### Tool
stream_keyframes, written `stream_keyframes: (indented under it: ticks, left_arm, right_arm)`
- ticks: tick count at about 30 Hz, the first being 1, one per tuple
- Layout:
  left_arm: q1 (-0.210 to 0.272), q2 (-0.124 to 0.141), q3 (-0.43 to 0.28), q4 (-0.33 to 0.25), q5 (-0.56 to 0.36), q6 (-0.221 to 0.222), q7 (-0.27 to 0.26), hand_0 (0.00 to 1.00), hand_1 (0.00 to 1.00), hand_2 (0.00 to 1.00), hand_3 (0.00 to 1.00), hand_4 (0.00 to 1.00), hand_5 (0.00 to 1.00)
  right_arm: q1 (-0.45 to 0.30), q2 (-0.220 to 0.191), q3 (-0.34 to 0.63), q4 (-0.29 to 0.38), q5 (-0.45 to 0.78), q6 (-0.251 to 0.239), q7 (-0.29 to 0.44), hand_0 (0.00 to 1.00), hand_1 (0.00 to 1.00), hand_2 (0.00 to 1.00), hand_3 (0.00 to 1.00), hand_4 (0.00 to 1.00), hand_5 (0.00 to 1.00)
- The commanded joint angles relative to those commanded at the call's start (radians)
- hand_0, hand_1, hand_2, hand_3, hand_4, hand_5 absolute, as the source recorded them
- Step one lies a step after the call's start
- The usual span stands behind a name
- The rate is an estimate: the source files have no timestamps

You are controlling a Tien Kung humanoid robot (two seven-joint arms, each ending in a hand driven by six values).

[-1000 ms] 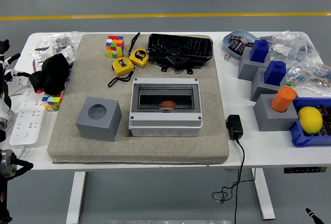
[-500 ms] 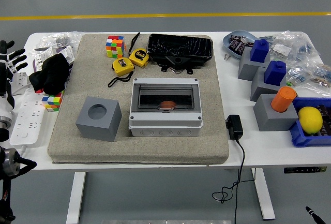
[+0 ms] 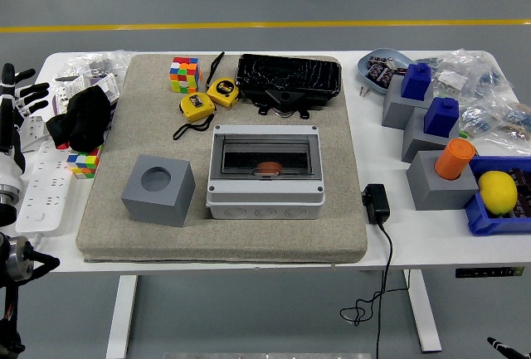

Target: Fetch the battery,place it into the box,close the lid of the box

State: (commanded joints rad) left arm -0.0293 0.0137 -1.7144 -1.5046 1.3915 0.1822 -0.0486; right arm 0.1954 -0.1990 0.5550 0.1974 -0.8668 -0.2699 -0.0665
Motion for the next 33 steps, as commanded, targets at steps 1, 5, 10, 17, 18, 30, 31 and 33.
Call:
stream_keyframes:
  ticks: [1, 5, 10, 17, 18, 30, 31, 33]
  left_arm:
    - [0.001, 0.000, 0.001, 0.000, 0.001, 0.000, 0.001, 0.608, 0.666, 0.610, 0.690, 0.998, 0.998]
    - [0.001, 0.002, 0.003, 0.000, 0.002, 0.000, 0.003, 0.608, 0.666, 0.610, 0.690, 0.998, 0.998]
    - [0.000, 0.004, 0.005, 0.000, 0.004, 0.000, 0.005, 0.603, 0.666, 0.611, 0.689, 0.994, 0.998]
    - [0.003, 0.005, 0.007, -0.001, 0.006, -0.001, 0.008, 0.597, 0.665, 0.610, 0.690, 0.982, 0.987]
    - [0.003, 0.006, 0.007, -0.001, 0.006, -0.001, 0.009, 0.598, 0.665, 0.610, 0.688, 0.977, 0.977]
    - [0.001, 0.006, 0.006, -0.002, 0.012, -0.004, 0.014, 0.594, 0.664, 0.611, 0.687, 0.970, 0.968]
    - [0.002, 0.005, 0.005, -0.002, 0.013, -0.004, 0.014, 0.594, 0.664, 0.611, 0.687, 0.970, 0.968]
    - [0.002, 0.005, 0.004, -0.002, 0.013, -0.004, 0.014, 0.594, 0.664, 0.611, 0.687, 0.970, 0.968]
  right_arm:
    - [0.000, 0.000, 0.005, 0.001, -0.012, 0.002, -0.001, 0.888, 0.705, 0.517, 0.444, 0.654, 0.219]
    - [-0.001, -0.001, 0.014, 0.005, -0.040, 0.010, -0.006, 0.888, 0.705, 0.517, 0.444, 0.654, 0.219]
    - [-0.001, -0.003, 0.015, 0.007, -0.047, 0.014, -0.008, 0.880, 0.702, 0.516, 0.378, 0.790, 0.136]
    - [-0.003, -0.003, 0.017, 0.005, -0.057, 0.001, -0.001, 0.878, 0.701, 0.513, 0.374, 0.778, 0.108]
    - [-0.003, -0.003, 0.018, 0.005, -0.062, 0.000, 0.000, 0.864, 0.693, 0.523, 0.410, 0.707, 0.077]
    - [0.001, -0.004, 0.022, 0.011, -0.078, 0.004, -0.006, 0.862, 0.687, 0.523, 0.382, 0.749, 0.086]
    - [0.001, -0.004, 0.023, 0.010, -0.078, 0.002, -0.005, 0.862, 0.687, 0.523, 0.382, 0.749, 0.086]
    - [0.000, -0.004, 0.026, 0.008, -0.077, 0.002, -0.005, 0.862, 0.687, 0.523, 0.382, 0.749, 0.086]
